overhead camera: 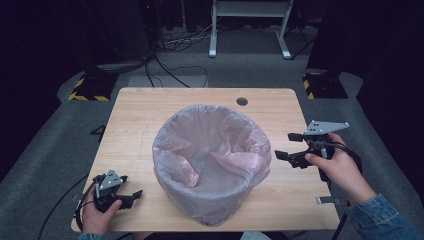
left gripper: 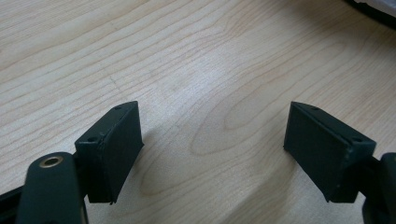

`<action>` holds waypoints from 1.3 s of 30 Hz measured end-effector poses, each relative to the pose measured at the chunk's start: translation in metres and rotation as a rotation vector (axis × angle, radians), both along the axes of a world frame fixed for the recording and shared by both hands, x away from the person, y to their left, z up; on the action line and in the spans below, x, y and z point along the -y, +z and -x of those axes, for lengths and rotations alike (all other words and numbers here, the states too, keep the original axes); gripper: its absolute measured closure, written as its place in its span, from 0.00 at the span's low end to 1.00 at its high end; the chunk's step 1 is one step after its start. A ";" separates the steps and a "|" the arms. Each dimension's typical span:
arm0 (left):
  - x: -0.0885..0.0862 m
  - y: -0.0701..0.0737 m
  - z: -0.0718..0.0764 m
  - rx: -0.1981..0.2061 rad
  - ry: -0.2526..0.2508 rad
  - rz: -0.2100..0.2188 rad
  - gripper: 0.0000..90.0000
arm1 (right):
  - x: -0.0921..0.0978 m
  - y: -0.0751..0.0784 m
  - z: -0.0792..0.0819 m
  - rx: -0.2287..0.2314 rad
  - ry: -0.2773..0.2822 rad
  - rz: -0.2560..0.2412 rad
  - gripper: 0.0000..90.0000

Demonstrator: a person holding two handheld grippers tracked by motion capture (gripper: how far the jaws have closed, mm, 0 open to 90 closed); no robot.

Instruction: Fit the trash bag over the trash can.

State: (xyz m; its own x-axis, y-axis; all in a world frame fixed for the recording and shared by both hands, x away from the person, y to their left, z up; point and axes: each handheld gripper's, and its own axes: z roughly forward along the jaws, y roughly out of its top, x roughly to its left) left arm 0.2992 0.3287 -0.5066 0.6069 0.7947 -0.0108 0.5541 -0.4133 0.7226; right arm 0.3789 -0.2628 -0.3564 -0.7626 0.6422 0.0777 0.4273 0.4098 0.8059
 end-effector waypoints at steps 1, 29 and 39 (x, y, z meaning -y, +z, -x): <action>0.000 0.000 0.000 0.000 0.000 0.000 0.21 | 0.001 -0.004 0.000 -0.001 -0.006 0.003 0.17; 0.000 0.000 0.000 0.000 0.002 0.001 0.21 | 0.024 -0.104 0.005 -0.084 -0.085 0.096 0.17; 0.000 0.000 0.000 0.000 0.003 0.000 0.21 | 0.025 -0.136 0.011 -0.127 -0.094 0.123 0.17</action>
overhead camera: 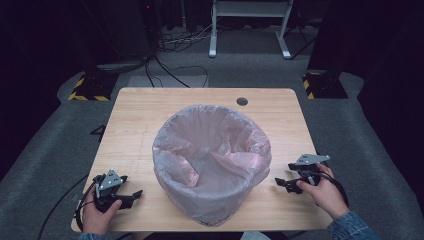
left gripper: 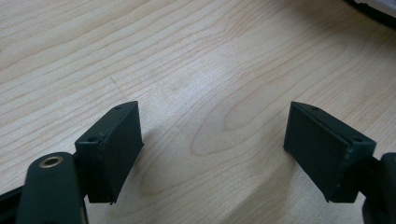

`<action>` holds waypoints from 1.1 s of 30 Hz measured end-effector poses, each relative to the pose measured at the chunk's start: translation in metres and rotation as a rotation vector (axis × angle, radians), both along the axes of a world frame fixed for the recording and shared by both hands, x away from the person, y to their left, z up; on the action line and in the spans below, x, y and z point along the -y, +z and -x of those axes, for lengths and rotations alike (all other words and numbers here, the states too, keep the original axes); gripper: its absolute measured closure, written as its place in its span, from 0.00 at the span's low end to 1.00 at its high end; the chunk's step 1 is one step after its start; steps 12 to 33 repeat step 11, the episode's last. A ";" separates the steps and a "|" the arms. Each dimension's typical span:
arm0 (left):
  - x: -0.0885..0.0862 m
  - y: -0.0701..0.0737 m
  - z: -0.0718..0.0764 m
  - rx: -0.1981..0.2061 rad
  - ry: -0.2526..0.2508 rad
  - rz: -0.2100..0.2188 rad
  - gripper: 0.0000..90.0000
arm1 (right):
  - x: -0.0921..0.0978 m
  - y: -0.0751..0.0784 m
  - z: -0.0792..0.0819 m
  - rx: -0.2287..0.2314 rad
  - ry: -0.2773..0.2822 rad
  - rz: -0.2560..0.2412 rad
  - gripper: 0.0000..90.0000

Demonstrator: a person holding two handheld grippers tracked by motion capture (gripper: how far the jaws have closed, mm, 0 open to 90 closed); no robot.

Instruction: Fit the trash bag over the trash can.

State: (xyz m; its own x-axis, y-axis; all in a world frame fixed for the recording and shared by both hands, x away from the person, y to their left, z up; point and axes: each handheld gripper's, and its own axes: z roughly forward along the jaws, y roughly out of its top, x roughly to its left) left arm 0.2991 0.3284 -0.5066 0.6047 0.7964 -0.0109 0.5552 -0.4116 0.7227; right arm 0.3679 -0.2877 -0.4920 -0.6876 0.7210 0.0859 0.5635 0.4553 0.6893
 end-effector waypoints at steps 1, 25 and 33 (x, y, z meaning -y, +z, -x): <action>0.000 0.000 0.000 0.000 0.001 0.000 0.21 | 0.000 -0.003 0.001 -0.003 -0.002 0.001 0.17; 0.000 0.000 0.000 0.000 0.000 0.000 0.21 | -0.001 -0.013 0.006 0.096 -0.004 0.025 0.15; 0.000 0.000 0.000 0.000 0.000 0.000 0.21 | -0.001 -0.013 0.006 0.096 -0.004 0.025 0.15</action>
